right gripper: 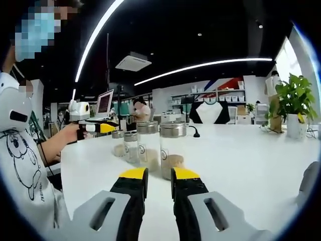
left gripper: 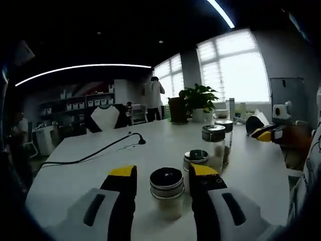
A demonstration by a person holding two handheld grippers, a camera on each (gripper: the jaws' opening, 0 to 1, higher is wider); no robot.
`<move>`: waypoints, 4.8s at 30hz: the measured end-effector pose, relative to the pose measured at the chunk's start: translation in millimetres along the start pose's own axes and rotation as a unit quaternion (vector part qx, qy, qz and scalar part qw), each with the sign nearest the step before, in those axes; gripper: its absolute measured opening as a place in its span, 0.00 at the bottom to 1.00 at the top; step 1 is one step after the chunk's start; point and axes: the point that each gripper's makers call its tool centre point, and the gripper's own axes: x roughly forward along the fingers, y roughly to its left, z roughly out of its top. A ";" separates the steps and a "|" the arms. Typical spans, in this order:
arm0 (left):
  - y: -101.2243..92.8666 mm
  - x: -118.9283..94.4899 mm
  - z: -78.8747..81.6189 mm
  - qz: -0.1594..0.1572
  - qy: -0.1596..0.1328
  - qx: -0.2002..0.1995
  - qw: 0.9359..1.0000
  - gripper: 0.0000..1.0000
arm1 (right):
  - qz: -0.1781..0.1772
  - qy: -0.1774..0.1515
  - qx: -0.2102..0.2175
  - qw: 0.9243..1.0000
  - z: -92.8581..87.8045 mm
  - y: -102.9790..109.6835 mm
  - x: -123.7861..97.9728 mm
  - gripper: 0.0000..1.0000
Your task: Rotate the seasoning bottle until the label or dispensing opening points toward the visible target arrow and the bottle remains upright within the marked orientation range
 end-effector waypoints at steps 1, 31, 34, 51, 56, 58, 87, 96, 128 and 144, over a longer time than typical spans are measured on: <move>2.0 1.0 -0.9 0.004 0.002 -0.003 1.000 0.40 | -0.001 -0.002 0.000 1.000 0.9 -0.3 0.7 0.16; -6.2 5.7 -14.7 -0.043 0.039 0.025 0.998 0.31 | 0.009 0.009 0.000 1.000 -1.6 1.6 6.3 0.15; -5.8 5.8 -14.7 -0.059 0.039 0.022 0.997 0.31 | 0.013 0.009 -0.002 1.000 0.0 3.3 7.4 0.15; -8.8 12.5 -13.4 -0.170 0.016 -0.002 0.985 0.31 | 0.009 0.011 -0.005 1.000 0.0 2.2 9.3 0.15; -7.3 15.3 -14.0 -0.200 0.007 0.012 0.980 0.31 | 0.011 0.009 -0.004 1.000 0.7 4.7 8.7 0.15; -13.0 12.7 -13.2 -0.233 -0.004 0.031 0.972 0.31 | 0.011 0.010 -0.004 1.000 -0.5 5.2 8.3 0.15; -0.8 6.1 8.0 -0.051 -0.036 -0.041 0.997 0.51 | 0.011 0.001 0.005 1.000 -0.7 7.7 8.0 0.15; 2.8 0.5 -1.4 -0.002 -0.028 -0.021 0.999 0.47 | 0.010 0.003 0.010 1.000 -3.7 7.5 9.2 0.15; -11.1 9.0 -16.3 -0.101 0.004 -0.027 0.994 0.30 | 0.009 0.000 0.011 1.000 -3.6 6.1 8.1 0.14; -15.4 11.0 -15.6 -0.228 0.015 -0.001 0.973 0.30 | 0.011 0.000 0.010 1.000 -3.4 7.8 8.8 0.14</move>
